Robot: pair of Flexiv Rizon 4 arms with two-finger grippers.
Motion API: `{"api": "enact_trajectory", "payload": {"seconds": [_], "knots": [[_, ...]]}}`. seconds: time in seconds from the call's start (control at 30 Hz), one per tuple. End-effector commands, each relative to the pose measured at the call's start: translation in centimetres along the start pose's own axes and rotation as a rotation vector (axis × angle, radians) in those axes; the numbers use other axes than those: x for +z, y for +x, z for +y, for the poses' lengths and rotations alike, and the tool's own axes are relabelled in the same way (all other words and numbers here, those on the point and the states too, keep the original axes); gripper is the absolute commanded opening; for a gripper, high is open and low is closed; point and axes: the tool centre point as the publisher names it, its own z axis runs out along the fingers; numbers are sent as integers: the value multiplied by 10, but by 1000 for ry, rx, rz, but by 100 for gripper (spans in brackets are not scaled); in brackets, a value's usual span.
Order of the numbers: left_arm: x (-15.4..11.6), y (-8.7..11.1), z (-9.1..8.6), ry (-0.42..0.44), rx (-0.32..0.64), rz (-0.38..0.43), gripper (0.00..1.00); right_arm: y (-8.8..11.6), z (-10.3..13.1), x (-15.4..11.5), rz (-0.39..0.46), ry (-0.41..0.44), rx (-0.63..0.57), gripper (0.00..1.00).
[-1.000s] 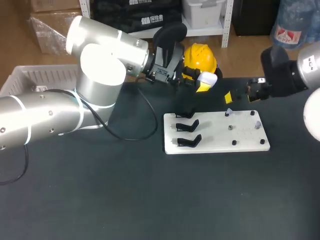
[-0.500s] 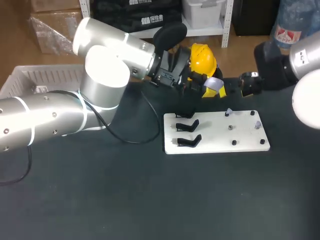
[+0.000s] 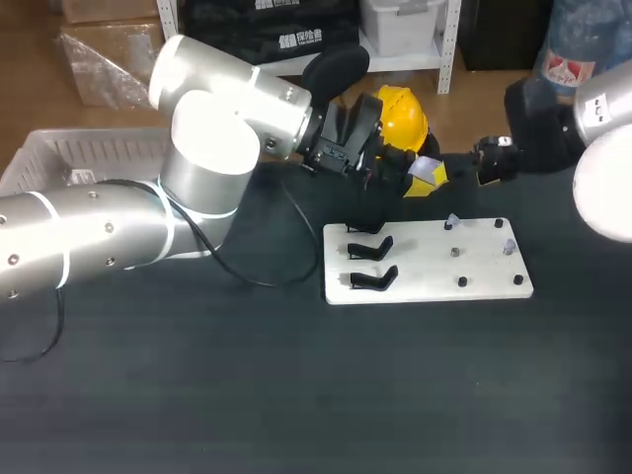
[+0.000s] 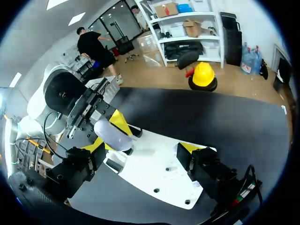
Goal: Pick up each earbud case from the left stands, insert the matching earbuds, close the lid, and place the case in the box.
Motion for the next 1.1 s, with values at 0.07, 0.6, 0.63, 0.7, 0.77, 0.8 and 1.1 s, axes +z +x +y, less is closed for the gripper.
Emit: {"api": "enact_trajectory", "payload": {"seconds": [0.07, 0.6, 0.63, 0.7, 0.77, 0.8, 1.1], "knots": [[-2, 0, -3, -1, 5, -9, 0, -2, -3, -4, -10, 8, -1, 100], [-29, 8, 10, -160, -75, -192, 0, 4, -16, -41, 28, 217, -139, 100], [-32, 7, 10, -172, -79, -219, 0, 6, -18, -42, 49, 240, -148, 100], [-37, 5, 12, -193, -104, -276, 0, 11, -21, -44, 83, 281, -155, 100], [-40, 2, 13, -209, -135, -309, 0, 16, -23, -45, 126, 331, -165, 100], [-41, 0, 13, -210, -143, -318, 0, 19, -25, -45, 141, 352, -167, 100], [-47, -8, 4, -226, -148, -364, 0, 40, -43, -47, 226, 462, -160, 100]]}}
